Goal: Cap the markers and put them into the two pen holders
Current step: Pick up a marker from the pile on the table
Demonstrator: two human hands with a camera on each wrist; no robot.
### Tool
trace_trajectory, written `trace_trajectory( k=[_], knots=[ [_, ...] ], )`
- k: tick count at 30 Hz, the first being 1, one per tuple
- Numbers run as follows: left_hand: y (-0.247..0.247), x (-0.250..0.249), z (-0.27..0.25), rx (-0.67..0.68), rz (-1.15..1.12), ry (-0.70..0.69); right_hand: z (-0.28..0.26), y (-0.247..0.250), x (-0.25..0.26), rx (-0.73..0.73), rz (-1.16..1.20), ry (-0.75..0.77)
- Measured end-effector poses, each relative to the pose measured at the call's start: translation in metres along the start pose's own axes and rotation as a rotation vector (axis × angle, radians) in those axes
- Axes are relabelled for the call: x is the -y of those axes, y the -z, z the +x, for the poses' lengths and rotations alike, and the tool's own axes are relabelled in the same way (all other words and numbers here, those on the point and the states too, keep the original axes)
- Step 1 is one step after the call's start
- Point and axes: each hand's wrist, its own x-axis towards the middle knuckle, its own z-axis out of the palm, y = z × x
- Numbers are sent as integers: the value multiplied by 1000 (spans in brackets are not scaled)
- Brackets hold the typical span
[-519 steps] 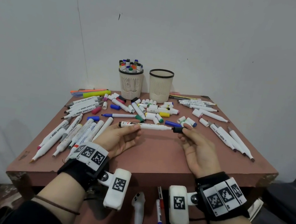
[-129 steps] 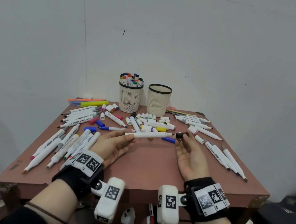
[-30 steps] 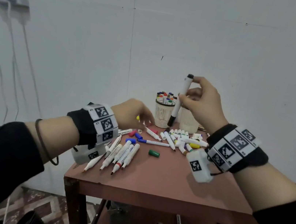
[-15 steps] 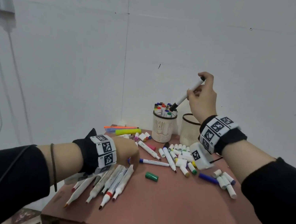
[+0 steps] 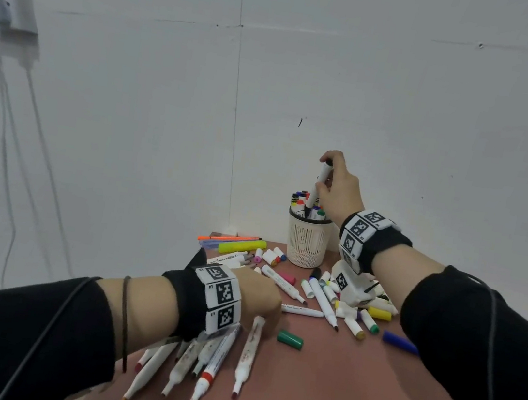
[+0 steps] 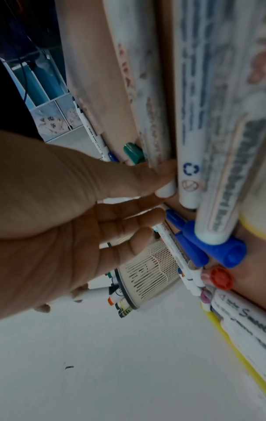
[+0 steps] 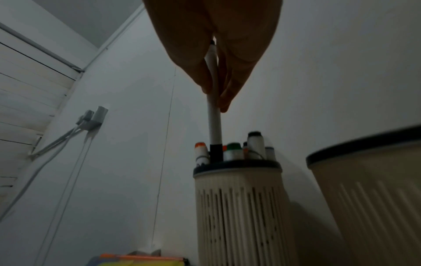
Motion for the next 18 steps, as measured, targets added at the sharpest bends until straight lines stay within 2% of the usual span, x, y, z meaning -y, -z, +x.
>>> trace_trajectory(
  k=[2,5,12,15,18],
  knots=[
    [1,0,-1,-21,12,-23,1,-5,-6,26,-15,-7],
    [5,4,-8,-133,-62,-37,2,-11,-12,73,-41,-2],
    [19,0,-45,-492,-485,58,7,-16,-16,47,-69,-8],
    [18,-11,-58,-690,-718,148,11,-15,-17,50,-93,-20],
    [9,-30,-65,-803,-1104,194,14,-13,-13,-17,-93,-8]
  ],
)
